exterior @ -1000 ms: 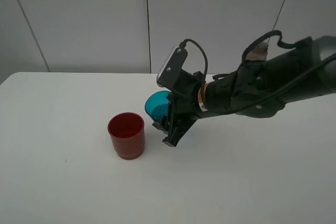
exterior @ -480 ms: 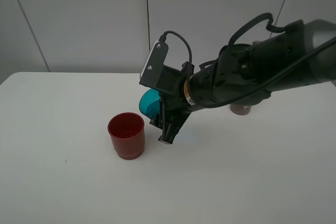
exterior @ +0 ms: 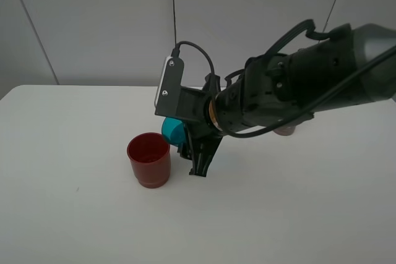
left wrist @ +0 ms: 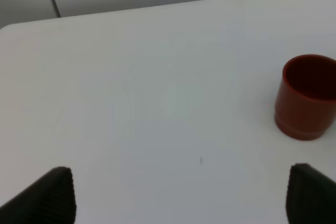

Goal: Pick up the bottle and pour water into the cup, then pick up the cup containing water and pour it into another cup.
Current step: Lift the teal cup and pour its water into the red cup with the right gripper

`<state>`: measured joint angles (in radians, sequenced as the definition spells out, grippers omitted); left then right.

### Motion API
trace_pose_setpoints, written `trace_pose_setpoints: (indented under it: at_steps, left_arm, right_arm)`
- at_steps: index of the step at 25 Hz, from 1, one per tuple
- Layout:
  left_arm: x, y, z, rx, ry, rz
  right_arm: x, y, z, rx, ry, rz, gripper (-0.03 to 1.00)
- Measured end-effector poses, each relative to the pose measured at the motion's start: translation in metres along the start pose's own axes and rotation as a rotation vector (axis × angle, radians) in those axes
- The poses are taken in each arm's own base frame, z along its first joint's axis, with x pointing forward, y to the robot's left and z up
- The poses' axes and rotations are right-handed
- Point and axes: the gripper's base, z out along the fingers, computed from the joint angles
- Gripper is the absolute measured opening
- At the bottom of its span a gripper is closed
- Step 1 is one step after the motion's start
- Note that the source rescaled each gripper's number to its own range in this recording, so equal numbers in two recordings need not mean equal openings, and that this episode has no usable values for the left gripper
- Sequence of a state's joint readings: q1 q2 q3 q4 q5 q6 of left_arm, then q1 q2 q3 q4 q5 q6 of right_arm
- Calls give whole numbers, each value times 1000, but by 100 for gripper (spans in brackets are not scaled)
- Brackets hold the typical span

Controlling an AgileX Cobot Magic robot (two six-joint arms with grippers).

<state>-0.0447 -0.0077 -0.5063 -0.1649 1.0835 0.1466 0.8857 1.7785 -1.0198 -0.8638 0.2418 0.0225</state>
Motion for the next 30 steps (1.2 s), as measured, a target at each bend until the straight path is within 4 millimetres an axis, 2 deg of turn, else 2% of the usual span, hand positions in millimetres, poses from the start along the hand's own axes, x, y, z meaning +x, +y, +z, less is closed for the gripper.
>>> trace_pose_setpoints:
  at_steps: [10,19,30]
  left_arm:
    - [0,0,0,0,0,0]
    - [0,0,0,0,0,0]
    - [0,0,0,0,0,0]
  right_arm:
    - [-5,6,-2,10,26,-96,10]
    - [-21,-10,-9,78,37,-128,10]
    - [-25,-11,-11,109,37,-222,10]
